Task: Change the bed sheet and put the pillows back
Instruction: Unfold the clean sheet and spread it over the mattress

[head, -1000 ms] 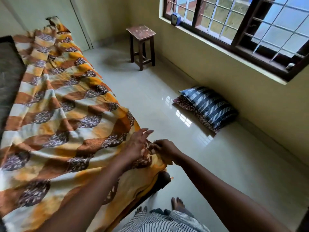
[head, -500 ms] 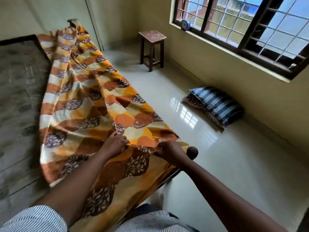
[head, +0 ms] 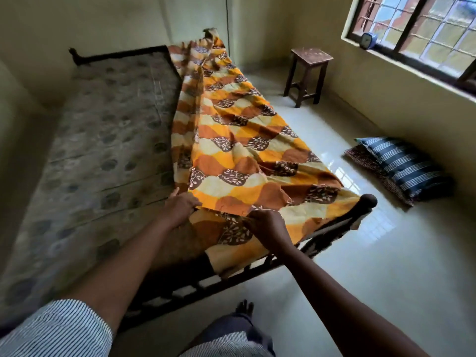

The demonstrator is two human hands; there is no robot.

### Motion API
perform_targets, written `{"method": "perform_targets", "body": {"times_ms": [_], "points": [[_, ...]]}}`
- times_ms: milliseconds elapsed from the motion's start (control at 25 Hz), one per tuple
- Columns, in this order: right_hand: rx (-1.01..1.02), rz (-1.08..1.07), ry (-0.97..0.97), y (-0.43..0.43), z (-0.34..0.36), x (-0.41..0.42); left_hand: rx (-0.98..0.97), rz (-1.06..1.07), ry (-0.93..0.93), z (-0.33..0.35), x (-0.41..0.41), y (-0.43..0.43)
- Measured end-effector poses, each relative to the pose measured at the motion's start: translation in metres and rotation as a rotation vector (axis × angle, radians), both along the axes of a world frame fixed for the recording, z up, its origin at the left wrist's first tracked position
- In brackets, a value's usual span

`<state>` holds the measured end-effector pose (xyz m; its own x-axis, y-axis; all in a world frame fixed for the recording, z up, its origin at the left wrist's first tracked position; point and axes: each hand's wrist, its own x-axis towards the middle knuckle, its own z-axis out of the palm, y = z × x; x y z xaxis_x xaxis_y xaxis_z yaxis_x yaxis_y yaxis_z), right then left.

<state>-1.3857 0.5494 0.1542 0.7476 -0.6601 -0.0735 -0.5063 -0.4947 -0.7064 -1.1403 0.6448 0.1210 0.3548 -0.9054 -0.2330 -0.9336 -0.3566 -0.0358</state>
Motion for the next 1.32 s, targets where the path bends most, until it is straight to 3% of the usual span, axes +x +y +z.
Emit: {"method": "perform_targets", "body": {"times_ms": [80,360,640,800,1040,1200,1320], "points": [[0.003,-0.005,-0.008,0.010,0.004,0.008,-0.072,0.011,0.043,0.009,0.008,0.008],[0.014,0.193,-0.114,0.142,0.022,0.092,-0.259,0.165,0.185,0.023,0.071,0.186],[-0.039,0.194,-0.200,0.295,0.016,0.173,-0.333,-0.065,0.054,0.021,0.156,0.367],[-0.068,0.194,-0.129,0.376,0.016,0.203,-0.315,-0.125,0.041,0.018,0.185,0.442],[0.017,0.114,-0.068,0.430,0.020,0.235,-0.273,-0.080,0.141,0.026,0.218,0.484],[0.000,0.093,-0.051,0.437,0.005,0.274,-0.220,-0.329,-0.013,0.007,0.267,0.496],[0.043,-0.007,0.115,0.438,-0.013,0.312,-0.183,-0.431,-0.100,-0.006,0.310,0.495]]}}
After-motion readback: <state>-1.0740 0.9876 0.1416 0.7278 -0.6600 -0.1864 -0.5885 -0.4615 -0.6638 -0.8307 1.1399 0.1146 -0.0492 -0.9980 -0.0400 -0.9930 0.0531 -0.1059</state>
